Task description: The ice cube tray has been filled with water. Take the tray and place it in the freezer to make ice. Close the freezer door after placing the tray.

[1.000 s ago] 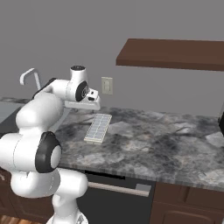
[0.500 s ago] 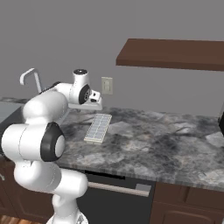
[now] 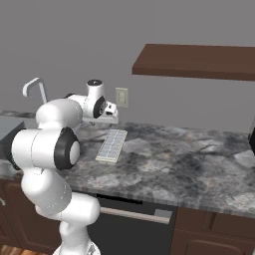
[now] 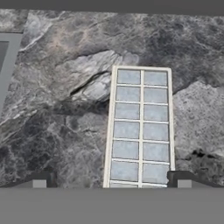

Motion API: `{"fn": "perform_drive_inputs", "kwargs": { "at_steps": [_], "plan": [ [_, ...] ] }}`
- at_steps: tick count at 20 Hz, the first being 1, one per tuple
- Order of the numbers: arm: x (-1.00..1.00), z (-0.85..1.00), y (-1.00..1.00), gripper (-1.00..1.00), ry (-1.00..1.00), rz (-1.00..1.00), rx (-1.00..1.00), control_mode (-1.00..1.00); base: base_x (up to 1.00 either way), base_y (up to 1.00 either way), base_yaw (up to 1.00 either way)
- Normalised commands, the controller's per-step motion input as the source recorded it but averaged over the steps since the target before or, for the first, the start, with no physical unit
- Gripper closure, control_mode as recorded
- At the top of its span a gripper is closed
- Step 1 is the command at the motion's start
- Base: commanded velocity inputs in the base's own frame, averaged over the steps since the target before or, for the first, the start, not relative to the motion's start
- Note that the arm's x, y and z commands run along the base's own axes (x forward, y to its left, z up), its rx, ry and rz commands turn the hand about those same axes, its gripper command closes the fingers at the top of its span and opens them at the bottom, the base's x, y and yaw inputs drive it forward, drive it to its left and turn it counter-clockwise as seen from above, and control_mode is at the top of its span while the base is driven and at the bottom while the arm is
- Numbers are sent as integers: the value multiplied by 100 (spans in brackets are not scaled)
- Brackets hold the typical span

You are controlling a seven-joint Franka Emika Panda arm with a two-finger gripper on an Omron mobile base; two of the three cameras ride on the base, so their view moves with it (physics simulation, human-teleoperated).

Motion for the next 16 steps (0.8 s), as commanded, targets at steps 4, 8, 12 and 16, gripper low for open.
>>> {"fn": "perform_drive_inputs", "kwargs": {
  "at_steps": [4,8,12,16],
  "plan": [
    [34,-11,0,-100,0,0,0,-100,0,0,0],
    [33,-10,0,-100,0,0,0,-100,0,0,0],
    [42,-26,-6,-100,0,0,0,-100,0,0,0],
    [40,-34,-6,-100,0,0,0,-100,0,0,0]
  ]
}}
